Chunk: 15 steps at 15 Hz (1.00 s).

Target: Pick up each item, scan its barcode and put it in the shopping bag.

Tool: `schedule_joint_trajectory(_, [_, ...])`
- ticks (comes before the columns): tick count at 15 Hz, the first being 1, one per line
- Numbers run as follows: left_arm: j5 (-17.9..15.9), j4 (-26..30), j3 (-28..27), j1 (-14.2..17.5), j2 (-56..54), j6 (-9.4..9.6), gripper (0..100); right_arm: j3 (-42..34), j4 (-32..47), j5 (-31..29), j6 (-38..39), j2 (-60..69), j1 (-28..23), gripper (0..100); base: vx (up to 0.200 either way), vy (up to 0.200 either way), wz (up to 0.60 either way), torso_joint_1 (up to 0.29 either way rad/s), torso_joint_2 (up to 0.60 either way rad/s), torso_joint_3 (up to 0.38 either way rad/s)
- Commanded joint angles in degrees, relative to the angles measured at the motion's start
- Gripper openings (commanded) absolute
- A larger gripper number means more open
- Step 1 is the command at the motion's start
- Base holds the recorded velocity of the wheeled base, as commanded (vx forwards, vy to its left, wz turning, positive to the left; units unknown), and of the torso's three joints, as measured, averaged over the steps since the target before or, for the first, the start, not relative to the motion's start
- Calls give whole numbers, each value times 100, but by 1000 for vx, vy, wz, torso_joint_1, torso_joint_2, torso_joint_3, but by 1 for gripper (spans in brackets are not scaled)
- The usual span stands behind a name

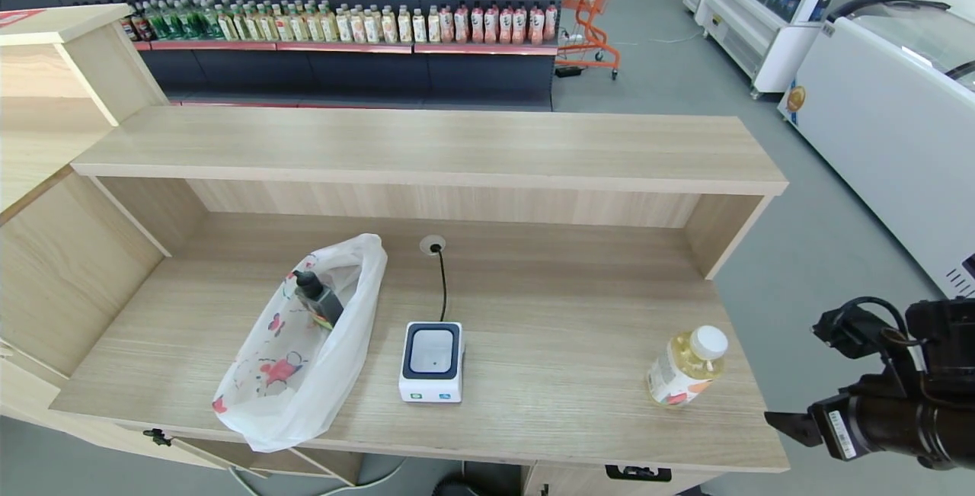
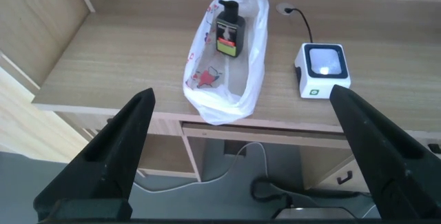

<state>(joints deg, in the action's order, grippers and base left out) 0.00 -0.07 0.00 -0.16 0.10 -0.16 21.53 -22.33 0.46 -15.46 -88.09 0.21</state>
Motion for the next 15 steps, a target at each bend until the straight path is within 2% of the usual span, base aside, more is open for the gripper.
schedule_joint_trajectory(1, [0, -1, 0, 7, -1, -2, 100, -87, -403, 42, 16, -780, 129, 100, 0, 0, 0, 0, 0, 0])
schedule_joint_trajectory(2, [0, -1, 0, -2, -1, -2, 100, -79, -808, 296, 87, -1132, 287, 100, 0, 0, 0, 0, 0, 0])
schedule_joint_trajectory(7, [0, -1, 0, 7, -1, -2, 100, -61, -1678, 288, 614, -1729, 902, 100, 0, 0, 0, 0, 0, 0])
schedule_joint_trajectory(15, [0, -1, 0, -2, -1, -2, 100, -105, -4218, -582, 746, -3294, 1623, 100, 0, 0, 0, 0, 0, 0])
